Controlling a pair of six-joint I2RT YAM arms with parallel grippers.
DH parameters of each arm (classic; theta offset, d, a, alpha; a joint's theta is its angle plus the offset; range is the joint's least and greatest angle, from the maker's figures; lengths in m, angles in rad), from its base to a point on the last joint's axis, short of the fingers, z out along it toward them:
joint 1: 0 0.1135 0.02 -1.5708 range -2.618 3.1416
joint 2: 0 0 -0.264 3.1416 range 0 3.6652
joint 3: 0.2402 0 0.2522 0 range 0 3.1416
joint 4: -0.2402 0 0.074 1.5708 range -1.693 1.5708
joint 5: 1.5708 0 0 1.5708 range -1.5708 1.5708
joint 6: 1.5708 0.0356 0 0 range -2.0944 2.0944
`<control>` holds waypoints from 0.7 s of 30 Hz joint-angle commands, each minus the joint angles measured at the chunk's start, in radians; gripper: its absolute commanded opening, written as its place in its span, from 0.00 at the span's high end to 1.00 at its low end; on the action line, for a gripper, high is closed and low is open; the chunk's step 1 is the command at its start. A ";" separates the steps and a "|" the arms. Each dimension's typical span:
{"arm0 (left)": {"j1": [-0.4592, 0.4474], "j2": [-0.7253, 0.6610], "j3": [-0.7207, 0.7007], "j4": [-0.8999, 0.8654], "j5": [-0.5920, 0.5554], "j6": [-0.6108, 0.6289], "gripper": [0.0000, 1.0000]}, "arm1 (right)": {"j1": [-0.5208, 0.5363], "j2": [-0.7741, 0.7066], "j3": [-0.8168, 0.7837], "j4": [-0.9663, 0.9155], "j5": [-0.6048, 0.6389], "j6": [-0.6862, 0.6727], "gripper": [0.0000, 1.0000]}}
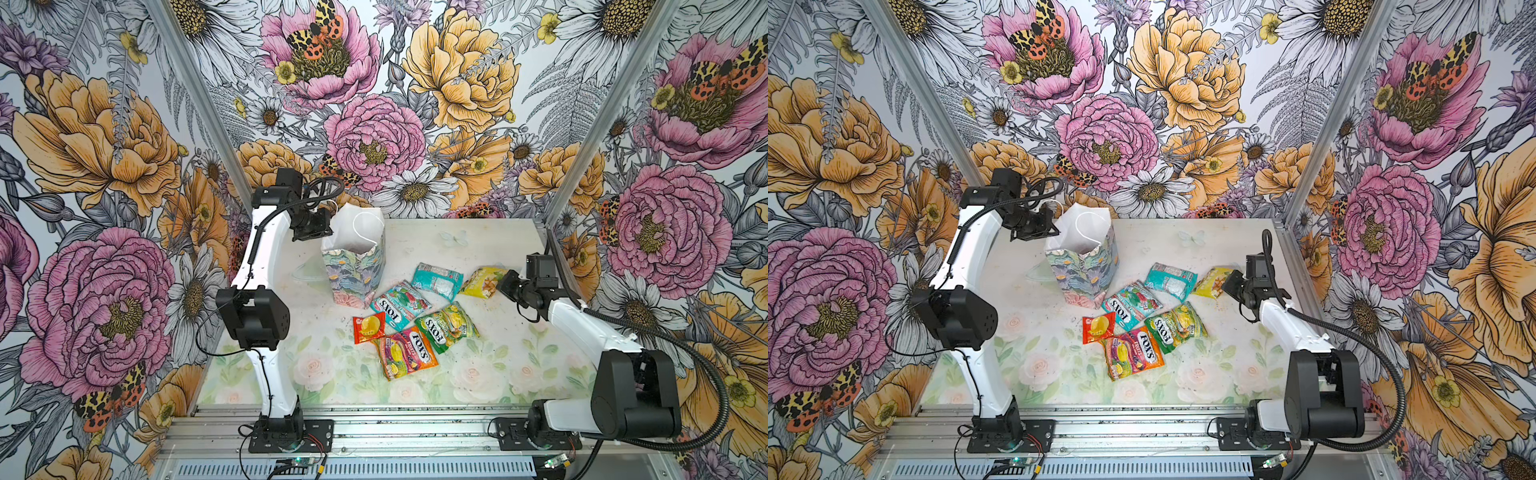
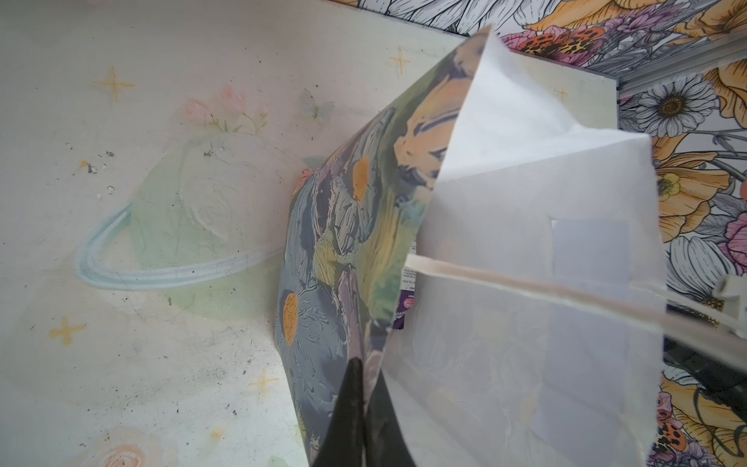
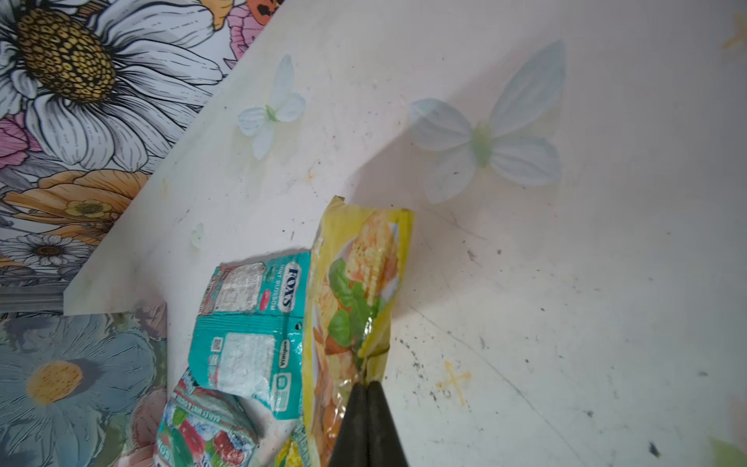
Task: Place the snacks into the paper bag
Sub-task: Pick up the snack from the middle-right of the table.
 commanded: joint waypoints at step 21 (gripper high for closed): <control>-0.020 -0.026 -0.005 0.004 0.013 0.011 1.00 | 0.237 -0.023 0.456 -0.155 0.069 -0.069 1.00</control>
